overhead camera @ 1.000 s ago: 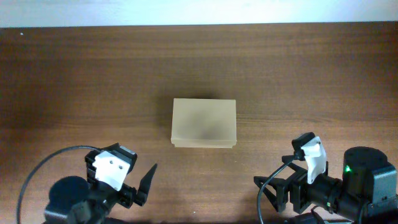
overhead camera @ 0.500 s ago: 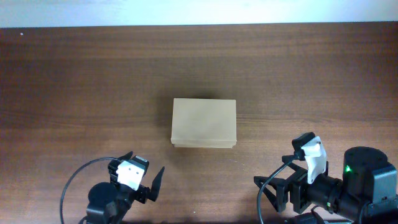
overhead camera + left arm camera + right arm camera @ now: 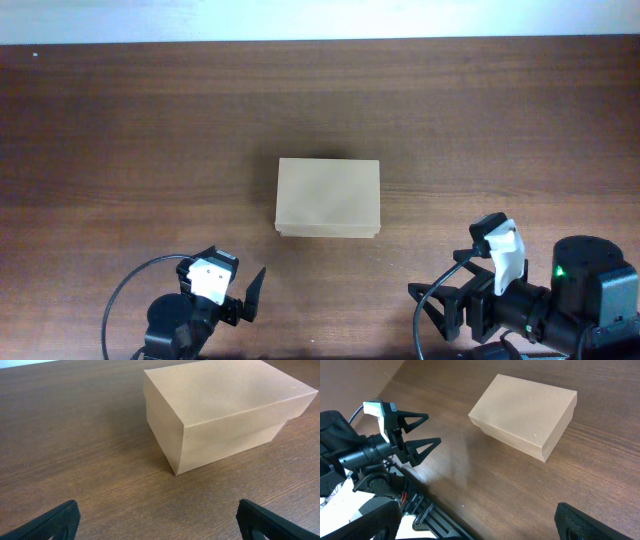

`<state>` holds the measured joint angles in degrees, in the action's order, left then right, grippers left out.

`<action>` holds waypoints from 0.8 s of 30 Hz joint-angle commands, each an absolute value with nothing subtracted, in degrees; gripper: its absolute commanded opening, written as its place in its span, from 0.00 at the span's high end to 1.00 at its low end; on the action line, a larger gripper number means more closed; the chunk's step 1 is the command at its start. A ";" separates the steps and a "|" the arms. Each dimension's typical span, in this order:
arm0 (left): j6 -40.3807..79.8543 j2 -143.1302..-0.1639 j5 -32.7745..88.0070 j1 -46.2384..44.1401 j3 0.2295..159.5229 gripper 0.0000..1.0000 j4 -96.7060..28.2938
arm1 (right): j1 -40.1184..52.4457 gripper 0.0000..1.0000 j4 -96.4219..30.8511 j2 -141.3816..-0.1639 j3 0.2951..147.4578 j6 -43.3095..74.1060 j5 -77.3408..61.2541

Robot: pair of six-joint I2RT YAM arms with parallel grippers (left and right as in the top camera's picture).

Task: Pack container

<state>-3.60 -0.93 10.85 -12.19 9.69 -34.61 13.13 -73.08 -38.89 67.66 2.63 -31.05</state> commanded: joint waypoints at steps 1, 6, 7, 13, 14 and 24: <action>-3.22 -0.30 10.22 -11.84 9.52 0.00 -34.68 | 13.50 0.01 -72.90 -38.72 68.27 2.61 -30.79; -3.22 -0.30 10.22 -11.84 9.52 0.00 -34.68 | 13.50 0.01 -72.90 -38.72 68.27 2.61 -30.79; -3.22 -0.30 10.22 -11.84 9.52 0.00 -34.68 | 13.47 0.01 -72.90 -38.72 68.27 2.61 -30.79; -3.22 -0.30 10.22 -11.84 9.52 0.01 -34.68 | 13.50 0.01 -72.90 -38.72 68.27 2.61 -30.79; -3.22 -0.30 10.22 -11.84 9.52 0.00 -34.68 | 13.50 0.01 -72.90 -38.72 68.27 2.61 -30.79; -3.22 -0.30 10.22 -11.84 9.52 0.00 -34.68 | 24.14 0.01 -52.93 -23.53 44.47 -9.23 -17.65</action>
